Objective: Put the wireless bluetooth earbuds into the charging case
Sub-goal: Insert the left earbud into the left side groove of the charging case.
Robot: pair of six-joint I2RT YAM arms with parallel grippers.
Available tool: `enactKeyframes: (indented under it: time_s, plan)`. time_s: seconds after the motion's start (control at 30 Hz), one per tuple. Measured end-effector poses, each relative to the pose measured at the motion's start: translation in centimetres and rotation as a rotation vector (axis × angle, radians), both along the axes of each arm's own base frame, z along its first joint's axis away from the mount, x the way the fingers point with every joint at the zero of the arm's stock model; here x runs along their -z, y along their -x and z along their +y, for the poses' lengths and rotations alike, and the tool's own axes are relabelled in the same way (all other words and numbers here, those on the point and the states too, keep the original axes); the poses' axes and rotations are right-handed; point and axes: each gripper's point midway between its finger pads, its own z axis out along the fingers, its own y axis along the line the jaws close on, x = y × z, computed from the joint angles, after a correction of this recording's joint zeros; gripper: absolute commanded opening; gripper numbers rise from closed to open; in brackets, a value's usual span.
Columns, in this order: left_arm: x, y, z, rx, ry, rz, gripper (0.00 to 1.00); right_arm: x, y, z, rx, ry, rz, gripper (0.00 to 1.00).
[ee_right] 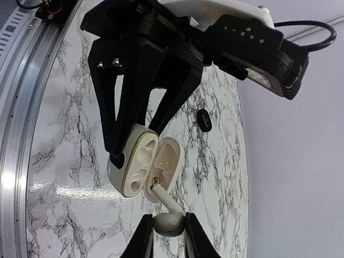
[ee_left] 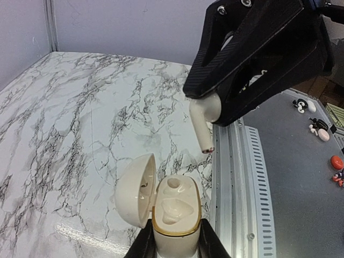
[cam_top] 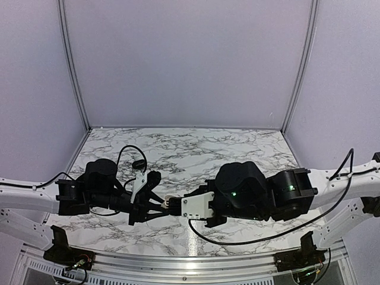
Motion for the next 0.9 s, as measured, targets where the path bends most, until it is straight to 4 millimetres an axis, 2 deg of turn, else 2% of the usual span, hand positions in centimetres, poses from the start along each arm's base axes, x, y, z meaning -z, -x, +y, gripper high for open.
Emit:
enactKeyframes:
  time_s: [0.4, 0.9]
  plan:
    - [0.7, 0.7, -0.5, 0.044, -0.036, 0.054, 0.00, 1.5, 0.5, 0.8, 0.004, 0.099, -0.096, 0.09]
    - [1.0, 1.1, -0.7, 0.071, -0.043, 0.076, 0.00, 1.8, 0.2, 1.3, 0.009, 0.123, -0.127, 0.09]
